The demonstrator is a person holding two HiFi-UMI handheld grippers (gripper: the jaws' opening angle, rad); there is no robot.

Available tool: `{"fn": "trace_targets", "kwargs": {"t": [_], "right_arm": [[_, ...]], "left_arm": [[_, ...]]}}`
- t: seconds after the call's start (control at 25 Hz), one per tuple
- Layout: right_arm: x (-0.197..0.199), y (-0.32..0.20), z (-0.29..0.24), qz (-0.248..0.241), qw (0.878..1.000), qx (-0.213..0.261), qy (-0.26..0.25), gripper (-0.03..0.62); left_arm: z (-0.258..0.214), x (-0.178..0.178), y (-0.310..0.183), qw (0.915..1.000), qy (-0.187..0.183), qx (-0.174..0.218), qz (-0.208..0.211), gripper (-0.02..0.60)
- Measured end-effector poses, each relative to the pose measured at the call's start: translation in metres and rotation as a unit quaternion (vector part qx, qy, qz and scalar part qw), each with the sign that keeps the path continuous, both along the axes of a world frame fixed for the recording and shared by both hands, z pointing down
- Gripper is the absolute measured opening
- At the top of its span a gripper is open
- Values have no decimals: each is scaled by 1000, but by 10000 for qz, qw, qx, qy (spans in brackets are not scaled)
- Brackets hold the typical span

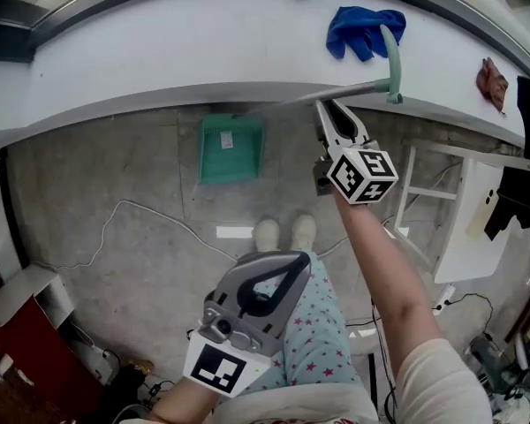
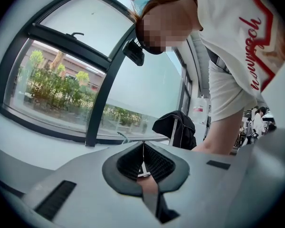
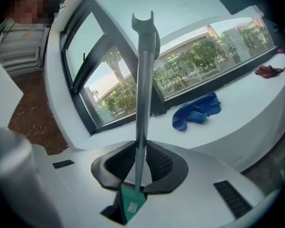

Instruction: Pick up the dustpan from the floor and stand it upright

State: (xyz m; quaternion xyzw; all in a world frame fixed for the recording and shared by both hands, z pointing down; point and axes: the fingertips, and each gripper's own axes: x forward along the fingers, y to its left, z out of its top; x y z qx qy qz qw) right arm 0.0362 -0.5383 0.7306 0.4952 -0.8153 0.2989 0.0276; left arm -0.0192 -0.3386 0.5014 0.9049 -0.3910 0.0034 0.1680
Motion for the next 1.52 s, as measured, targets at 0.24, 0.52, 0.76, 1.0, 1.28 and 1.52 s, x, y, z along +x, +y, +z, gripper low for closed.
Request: {"fn": "trace_targets", "kwargs": {"t": [0.24, 0.52, 0.76, 1.0, 1.28, 1.52], "right_arm": [[-72, 2, -22, -763, 9936, 239, 800, 84], [-162, 14, -34, -1444, 9852, 331, 865, 81], [-217, 35, -36, -1941, 9758, 365, 941, 81], [-243, 50, -37, -2155, 9718, 320, 904, 59], [-239, 46, -50, -2084, 9725, 335, 980, 57], [-229, 63, -98, -2307, 9660, 602, 1004, 54]], "left_arm": [[-13, -53, 0, 9980, -224, 34, -586, 21], [-26, -118, 4, 9896, -349, 119, -1390, 21], [-29, -152, 19, 9840, -366, 100, -1743, 21], [-28, -167, 30, 9813, -291, -12, -1904, 21], [-40, -183, 25, 9796, -260, 32, -1991, 21], [-64, -184, 6, 9820, -238, 233, -1858, 21]]}}
